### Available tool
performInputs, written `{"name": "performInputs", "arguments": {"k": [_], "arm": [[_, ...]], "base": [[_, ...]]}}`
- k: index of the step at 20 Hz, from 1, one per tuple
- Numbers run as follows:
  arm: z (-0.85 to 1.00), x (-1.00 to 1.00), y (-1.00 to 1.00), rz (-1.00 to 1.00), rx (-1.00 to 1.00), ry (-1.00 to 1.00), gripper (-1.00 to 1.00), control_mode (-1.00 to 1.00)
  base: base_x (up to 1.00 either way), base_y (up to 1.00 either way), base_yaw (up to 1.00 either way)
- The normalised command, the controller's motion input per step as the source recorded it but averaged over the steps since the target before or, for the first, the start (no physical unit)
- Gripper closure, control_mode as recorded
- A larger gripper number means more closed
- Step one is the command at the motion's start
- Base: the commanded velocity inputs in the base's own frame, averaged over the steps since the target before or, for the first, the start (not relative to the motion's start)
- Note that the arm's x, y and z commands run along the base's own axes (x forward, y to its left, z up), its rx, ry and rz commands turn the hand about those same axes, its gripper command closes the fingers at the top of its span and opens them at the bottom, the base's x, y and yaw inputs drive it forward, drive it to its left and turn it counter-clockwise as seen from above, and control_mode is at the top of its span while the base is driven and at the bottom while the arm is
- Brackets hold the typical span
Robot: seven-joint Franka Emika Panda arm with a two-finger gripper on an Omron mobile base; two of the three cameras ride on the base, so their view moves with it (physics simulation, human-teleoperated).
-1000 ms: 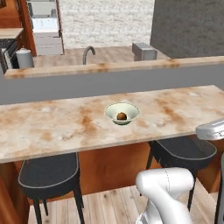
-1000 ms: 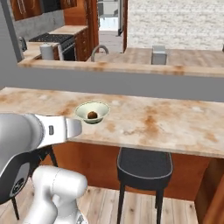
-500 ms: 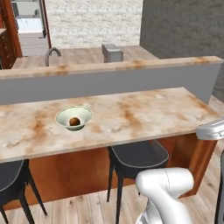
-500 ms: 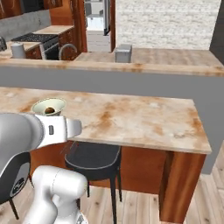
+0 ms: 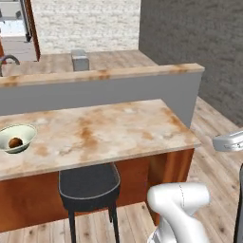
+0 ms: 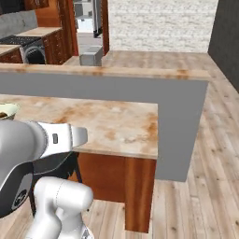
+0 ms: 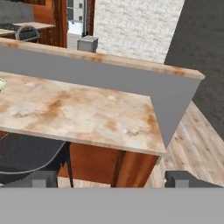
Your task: Retrieve the orange and peach from the fridge and place them into the bowl on the dining table.
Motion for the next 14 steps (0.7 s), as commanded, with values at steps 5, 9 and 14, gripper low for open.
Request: {"name": "performInputs", "arguments": {"k": [5,9,14], "arm": [[0.00,0.00,0.00,0.00,0.00,0.00,-1.00,1.00],[0.00,0.00,0.00,0.00,0.00,0.00,-1.00,1.00],[0.00,0.00,0.00,0.00,0.00,0.00,-1.00,1.00]], "base": [[0.28,-1.00,-0.02],[0.22,-1.00,-0.02],[0.24,-1.00,-0.01]]}}
